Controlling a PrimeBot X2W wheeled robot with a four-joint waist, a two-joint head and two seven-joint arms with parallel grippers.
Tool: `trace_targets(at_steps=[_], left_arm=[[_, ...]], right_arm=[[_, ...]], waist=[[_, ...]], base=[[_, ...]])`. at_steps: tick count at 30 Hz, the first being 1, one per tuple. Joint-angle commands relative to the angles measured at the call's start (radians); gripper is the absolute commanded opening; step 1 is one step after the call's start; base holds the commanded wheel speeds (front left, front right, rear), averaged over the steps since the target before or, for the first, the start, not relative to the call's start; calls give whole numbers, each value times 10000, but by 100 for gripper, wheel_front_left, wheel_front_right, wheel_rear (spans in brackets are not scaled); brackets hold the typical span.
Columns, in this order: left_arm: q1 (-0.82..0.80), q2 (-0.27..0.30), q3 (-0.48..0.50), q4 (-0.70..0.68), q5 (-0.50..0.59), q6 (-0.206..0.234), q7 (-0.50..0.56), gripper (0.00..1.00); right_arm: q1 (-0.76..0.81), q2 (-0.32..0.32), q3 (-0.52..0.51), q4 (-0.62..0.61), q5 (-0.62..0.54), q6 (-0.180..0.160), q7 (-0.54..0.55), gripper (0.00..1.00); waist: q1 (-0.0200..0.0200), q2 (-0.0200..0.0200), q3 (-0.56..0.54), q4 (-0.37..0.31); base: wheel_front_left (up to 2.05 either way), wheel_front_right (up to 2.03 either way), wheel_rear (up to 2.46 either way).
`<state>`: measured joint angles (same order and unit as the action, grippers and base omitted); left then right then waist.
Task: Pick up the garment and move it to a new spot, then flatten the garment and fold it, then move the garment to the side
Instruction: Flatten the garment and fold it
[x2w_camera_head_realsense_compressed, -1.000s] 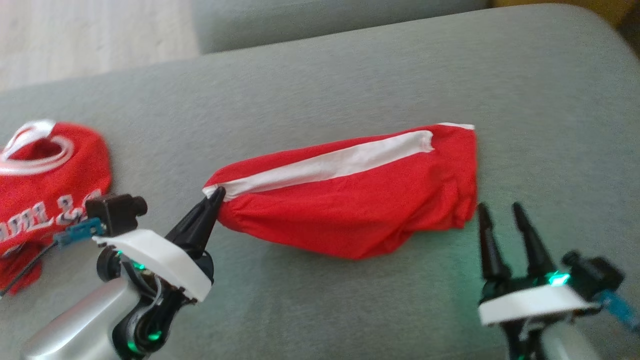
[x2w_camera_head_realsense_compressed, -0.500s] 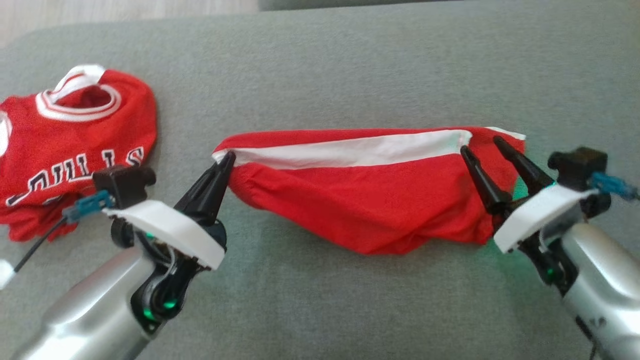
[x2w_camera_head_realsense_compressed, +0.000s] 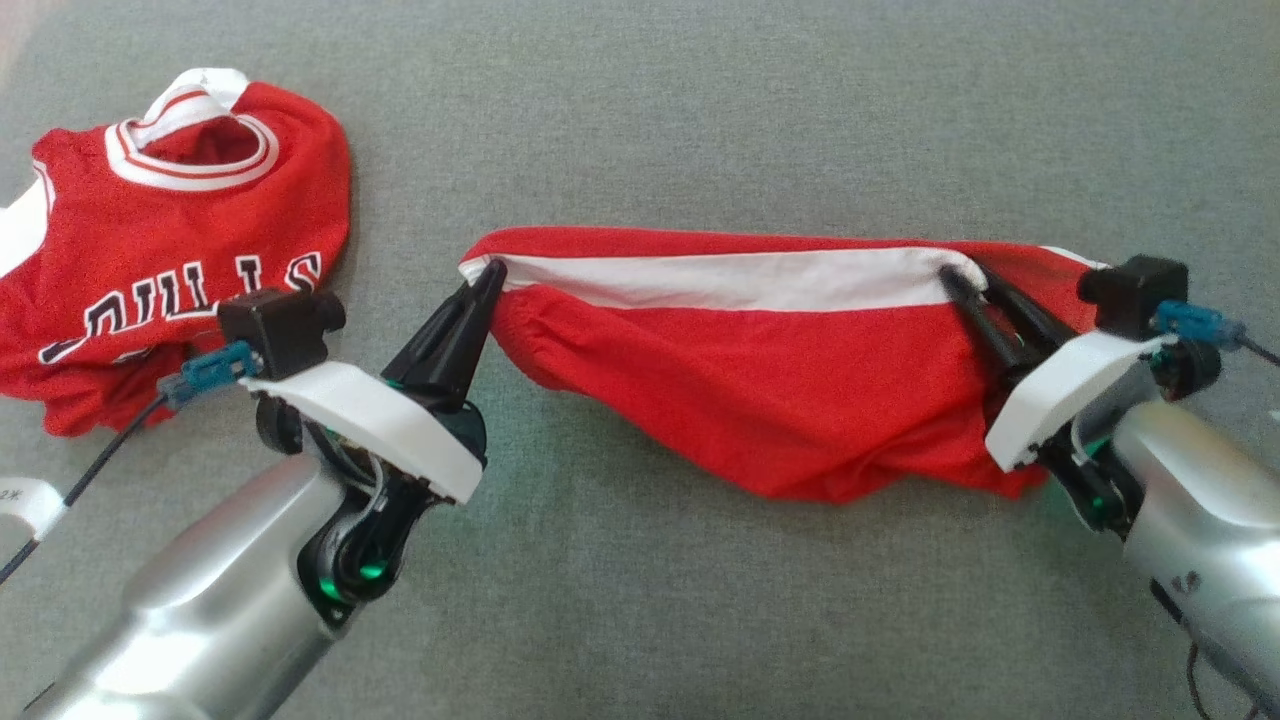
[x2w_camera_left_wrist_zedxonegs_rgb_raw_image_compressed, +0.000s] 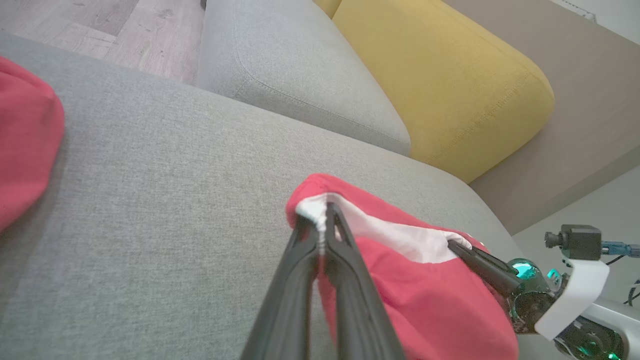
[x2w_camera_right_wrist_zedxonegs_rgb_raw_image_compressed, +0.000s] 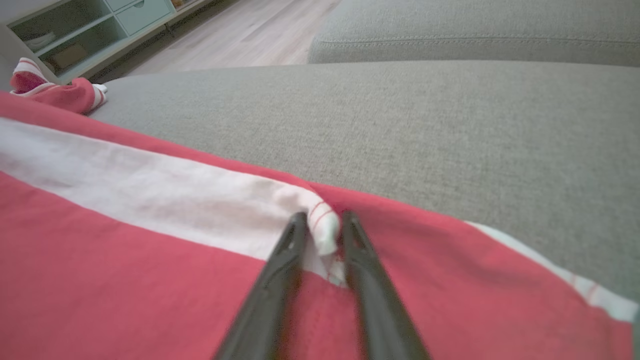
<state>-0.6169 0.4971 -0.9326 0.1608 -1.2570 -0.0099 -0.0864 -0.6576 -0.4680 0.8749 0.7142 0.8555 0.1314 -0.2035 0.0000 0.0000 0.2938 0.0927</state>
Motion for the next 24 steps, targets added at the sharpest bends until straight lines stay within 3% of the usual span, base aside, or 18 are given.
trace_targets(at_steps=[1, 6, 9, 14, 24], left_arm=[[-594, 241, 421, -139, 182, -43, -106, 0], [-1143, 261, 429, -97, 601, -68, -145, 0], [-2020, 88, 413, -30, 986, -144, 33, 0], [-4413, -890, 599, 711, 1795, -364, -8, 0], [-8135, -2391, 1232, 2931, 3326, -641, -1428, 0]], right_arm=[[-289, -200, 160, -88, 182, -7, -271, 0], [-1236, -601, -54, -256, 209, -7, -556, 0], [-2158, -1202, -1070, -783, -147, -7, -575, 0], [-3580, -2291, -3024, -1742, -1306, -7, -579, 0], [-5581, -2974, -5596, -3316, -3033, -7, -581, 0]], waist=[[0, 0, 34, -27], [0, 0, 216, -289], [0, 0, 521, -487], [0, 0, 1072, -894], [0, 0, 1754, -1799]], base=[[0, 0, 0], [0, 0, 0], [0, 0, 0], [0, 0, 0], [0, 0, 0]])
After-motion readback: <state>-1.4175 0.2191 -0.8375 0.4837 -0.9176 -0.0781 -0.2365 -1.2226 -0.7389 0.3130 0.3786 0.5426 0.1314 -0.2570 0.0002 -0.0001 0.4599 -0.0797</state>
